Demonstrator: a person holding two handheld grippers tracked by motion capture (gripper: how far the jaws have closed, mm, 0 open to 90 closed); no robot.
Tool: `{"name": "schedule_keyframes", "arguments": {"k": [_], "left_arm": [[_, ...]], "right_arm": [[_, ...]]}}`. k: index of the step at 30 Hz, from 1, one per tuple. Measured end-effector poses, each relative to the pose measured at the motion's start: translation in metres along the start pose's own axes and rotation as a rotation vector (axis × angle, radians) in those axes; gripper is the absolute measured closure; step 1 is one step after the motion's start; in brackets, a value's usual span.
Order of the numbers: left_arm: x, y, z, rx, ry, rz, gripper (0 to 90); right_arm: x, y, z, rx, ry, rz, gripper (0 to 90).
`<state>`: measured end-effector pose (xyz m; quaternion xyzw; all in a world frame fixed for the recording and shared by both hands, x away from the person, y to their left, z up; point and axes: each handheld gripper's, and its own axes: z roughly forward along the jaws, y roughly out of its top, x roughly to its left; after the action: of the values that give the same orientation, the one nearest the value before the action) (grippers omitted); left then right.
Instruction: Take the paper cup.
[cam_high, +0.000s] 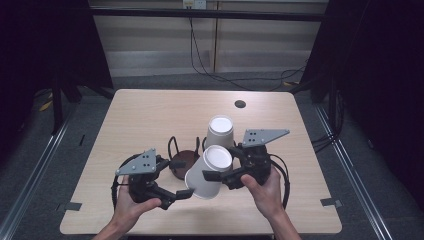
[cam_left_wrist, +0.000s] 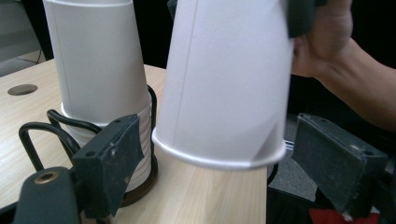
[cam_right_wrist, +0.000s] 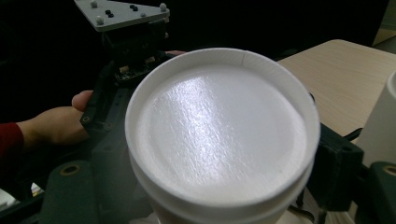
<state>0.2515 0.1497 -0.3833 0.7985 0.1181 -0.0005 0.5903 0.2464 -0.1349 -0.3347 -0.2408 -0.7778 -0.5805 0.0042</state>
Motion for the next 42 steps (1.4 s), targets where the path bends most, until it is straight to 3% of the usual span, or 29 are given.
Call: {"name": "schedule_keyframes", "arguments": {"k": [7,24,37,42], "left_arm": [[0.003,-0.007,0.010,0.018,-0.035,-0.005,14.4],[0.002,-0.025,0.034,0.079,-0.037,-0.027,7.5],[0.003,-0.035,0.038,0.101,-0.053,-0.038,13.2],[0.004,-0.036,0.035,0.152,-0.057,-0.028,16.4]], "right_arm": [[0.000,-0.003,0.008,0.011,0.023,0.000,23.9],[-0.004,-0.021,0.033,0.053,0.050,0.036,24.0],[-0.006,-0.028,0.043,0.067,0.063,0.053,24.1],[-0.009,-0.032,0.045,0.076,0.085,0.069,23.4]]}}
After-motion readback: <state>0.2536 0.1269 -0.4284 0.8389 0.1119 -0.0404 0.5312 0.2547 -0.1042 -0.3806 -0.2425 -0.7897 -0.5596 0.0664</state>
